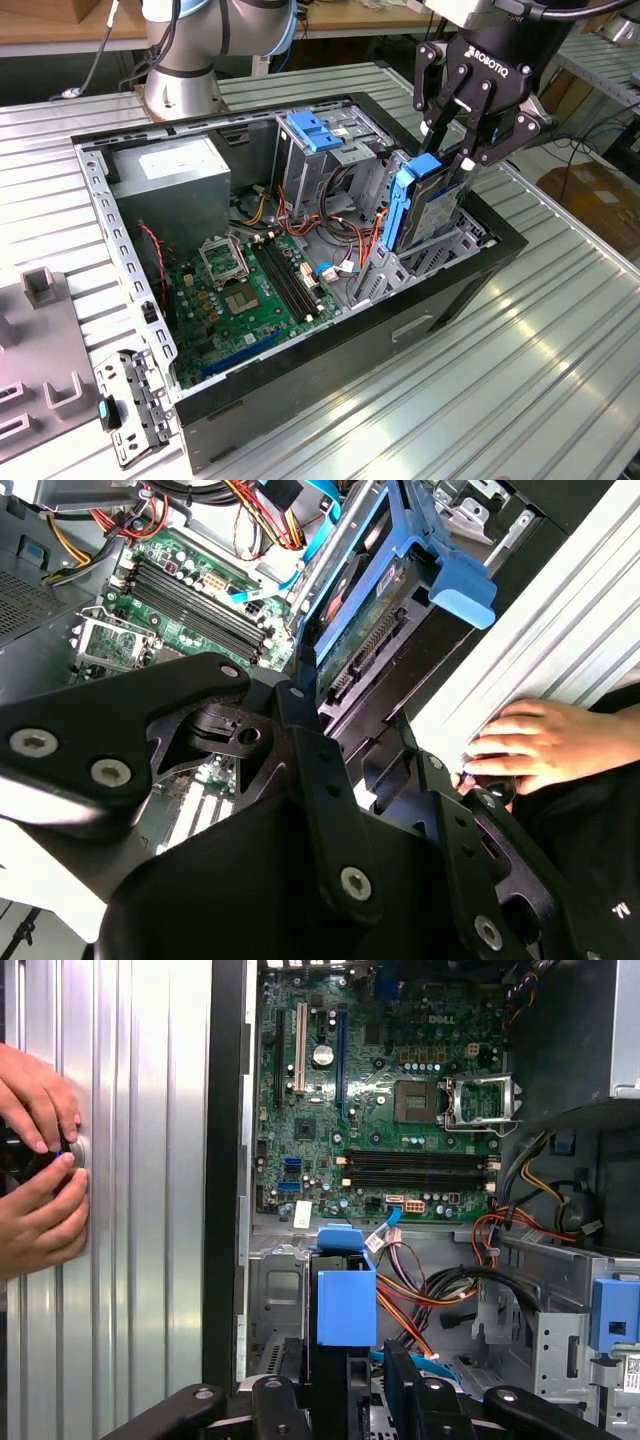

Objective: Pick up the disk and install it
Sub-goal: 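Insert the disk into the insertion slot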

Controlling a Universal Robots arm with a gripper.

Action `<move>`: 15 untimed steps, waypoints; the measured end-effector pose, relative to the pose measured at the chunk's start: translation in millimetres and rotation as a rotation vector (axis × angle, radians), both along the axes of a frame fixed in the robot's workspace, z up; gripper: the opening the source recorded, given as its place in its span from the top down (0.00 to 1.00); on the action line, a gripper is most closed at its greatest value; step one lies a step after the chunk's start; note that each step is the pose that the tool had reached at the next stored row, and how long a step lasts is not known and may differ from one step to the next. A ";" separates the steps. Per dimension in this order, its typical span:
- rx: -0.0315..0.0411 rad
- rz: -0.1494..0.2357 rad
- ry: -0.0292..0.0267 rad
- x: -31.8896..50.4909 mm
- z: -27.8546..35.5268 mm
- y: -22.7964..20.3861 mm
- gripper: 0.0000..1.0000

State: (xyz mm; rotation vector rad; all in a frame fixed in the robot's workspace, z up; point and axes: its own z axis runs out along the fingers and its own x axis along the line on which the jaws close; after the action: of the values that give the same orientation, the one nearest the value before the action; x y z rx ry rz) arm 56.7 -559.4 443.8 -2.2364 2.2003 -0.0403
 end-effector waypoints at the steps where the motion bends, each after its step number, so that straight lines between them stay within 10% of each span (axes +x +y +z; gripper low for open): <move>1: 0.0001 0.000 0.0000 0.0 -0.1 0.0 0.57; 8: 0.0004 0.000 0.0008 0.7 3.9 -0.1 0.65; 15: 0.0001 0.000 0.0132 6.0 11.6 0.0 0.65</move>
State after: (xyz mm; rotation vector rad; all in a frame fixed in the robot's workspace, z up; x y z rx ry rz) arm 62.7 -559.4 455.3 -2.2431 2.2068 -0.0255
